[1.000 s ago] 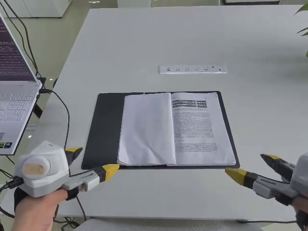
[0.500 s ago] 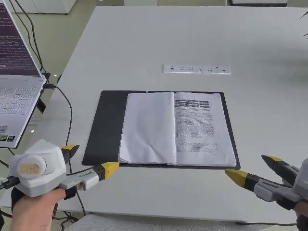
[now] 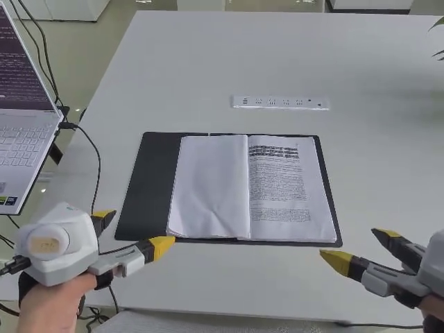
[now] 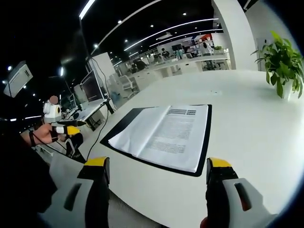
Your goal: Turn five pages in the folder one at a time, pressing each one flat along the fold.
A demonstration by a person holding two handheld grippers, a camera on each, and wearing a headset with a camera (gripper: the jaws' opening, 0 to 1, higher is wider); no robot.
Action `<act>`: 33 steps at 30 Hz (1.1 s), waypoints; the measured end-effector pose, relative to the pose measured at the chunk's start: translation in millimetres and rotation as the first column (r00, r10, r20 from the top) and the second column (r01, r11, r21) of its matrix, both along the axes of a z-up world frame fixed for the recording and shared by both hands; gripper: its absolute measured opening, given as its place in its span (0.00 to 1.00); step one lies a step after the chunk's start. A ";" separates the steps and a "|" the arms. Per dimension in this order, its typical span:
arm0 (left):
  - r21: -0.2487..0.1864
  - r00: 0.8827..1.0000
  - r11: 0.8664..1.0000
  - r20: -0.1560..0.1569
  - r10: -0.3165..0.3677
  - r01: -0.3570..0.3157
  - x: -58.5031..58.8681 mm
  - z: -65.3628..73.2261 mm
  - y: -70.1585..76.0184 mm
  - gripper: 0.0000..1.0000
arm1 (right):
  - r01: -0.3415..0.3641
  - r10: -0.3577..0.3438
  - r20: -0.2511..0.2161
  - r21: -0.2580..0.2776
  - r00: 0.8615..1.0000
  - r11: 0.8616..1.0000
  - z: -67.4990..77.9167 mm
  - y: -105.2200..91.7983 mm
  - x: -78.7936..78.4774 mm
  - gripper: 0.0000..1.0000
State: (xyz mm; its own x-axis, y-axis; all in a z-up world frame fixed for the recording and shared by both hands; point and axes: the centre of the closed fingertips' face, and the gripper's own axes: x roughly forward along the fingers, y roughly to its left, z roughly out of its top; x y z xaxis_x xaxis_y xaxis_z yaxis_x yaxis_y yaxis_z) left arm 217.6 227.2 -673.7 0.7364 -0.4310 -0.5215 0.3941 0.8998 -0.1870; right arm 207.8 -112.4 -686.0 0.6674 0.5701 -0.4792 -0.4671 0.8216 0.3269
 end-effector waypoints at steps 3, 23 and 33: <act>-0.002 1.000 1.000 0.001 0.005 -0.005 0.1 1.5 1.2 0.80 | 0.019 -0.019 0.003 0.013 1.000 1.000 1.7 -3.8 0.6 0.83; 0.006 1.000 1.000 0.008 -0.009 0.009 0.9 4.3 -0.9 0.81 | 0.023 -0.023 0.010 0.008 1.000 1.000 3.8 -3.1 -0.7 0.82; 0.007 1.000 1.000 0.005 -0.009 0.009 0.3 4.3 -0.2 0.81 | 0.021 -0.021 0.004 0.003 1.000 1.000 2.4 -3.2 -2.1 0.82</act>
State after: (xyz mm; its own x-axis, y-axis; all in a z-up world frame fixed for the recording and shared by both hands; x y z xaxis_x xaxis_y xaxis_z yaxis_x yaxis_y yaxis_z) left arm 217.9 227.0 -669.4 0.7349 -0.4341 -0.5211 0.4031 0.8975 -0.1791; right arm 205.7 -115.6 -683.7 0.6813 0.5573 -0.4747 -0.4507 0.8303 0.3280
